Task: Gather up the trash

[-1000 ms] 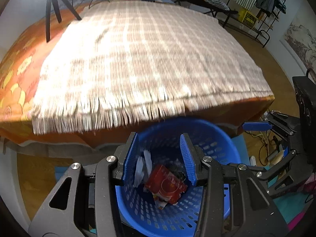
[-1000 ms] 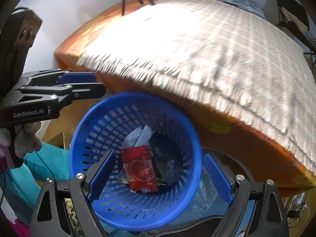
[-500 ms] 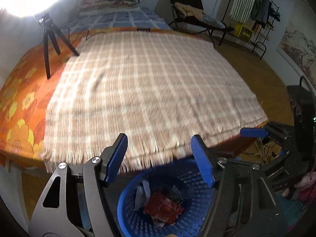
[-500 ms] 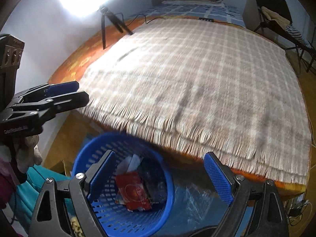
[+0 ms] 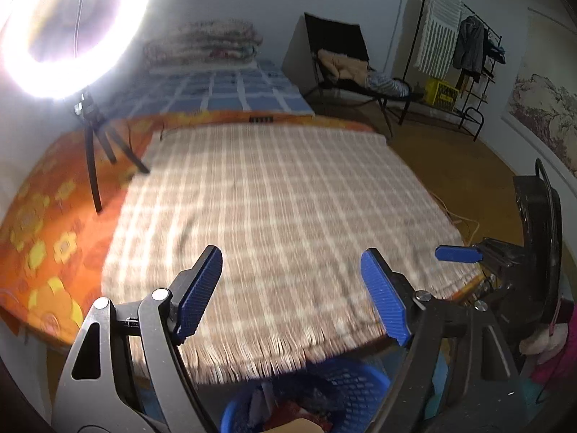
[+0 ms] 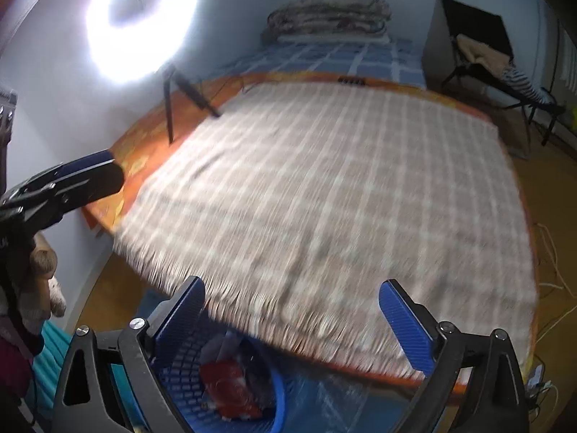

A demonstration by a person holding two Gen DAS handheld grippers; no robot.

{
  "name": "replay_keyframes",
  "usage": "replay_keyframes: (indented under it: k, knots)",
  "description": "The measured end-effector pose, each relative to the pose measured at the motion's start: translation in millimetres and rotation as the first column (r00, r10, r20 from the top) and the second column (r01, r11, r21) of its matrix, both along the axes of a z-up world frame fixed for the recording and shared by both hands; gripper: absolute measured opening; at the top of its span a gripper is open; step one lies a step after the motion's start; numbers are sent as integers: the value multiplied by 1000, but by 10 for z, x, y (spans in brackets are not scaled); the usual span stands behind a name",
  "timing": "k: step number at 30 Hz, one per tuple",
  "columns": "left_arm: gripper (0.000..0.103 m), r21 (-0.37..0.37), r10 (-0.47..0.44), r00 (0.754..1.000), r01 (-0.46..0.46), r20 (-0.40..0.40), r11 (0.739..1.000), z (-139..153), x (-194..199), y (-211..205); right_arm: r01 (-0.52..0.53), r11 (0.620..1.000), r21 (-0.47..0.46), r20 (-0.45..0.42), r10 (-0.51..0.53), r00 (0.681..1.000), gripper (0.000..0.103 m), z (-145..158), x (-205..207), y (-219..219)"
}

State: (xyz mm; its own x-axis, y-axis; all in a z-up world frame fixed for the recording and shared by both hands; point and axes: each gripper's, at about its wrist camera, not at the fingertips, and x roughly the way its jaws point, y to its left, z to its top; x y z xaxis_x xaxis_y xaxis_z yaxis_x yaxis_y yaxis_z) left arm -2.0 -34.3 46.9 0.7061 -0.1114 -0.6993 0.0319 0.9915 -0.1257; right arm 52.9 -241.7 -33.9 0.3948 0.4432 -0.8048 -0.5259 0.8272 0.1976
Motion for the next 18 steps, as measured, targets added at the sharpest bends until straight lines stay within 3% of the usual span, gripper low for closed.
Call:
replay_keyframes:
  k: [11, 18]
  knots:
    - [97, 29, 25, 997, -28, 79, 999, 221, 122, -33, 96, 991, 90, 90, -104, 991, 103, 302, 320, -135]
    - [99, 17, 36, 997, -37, 73, 999, 219, 139, -58, 135, 985, 103, 124, -147, 981, 103, 344, 378, -173]
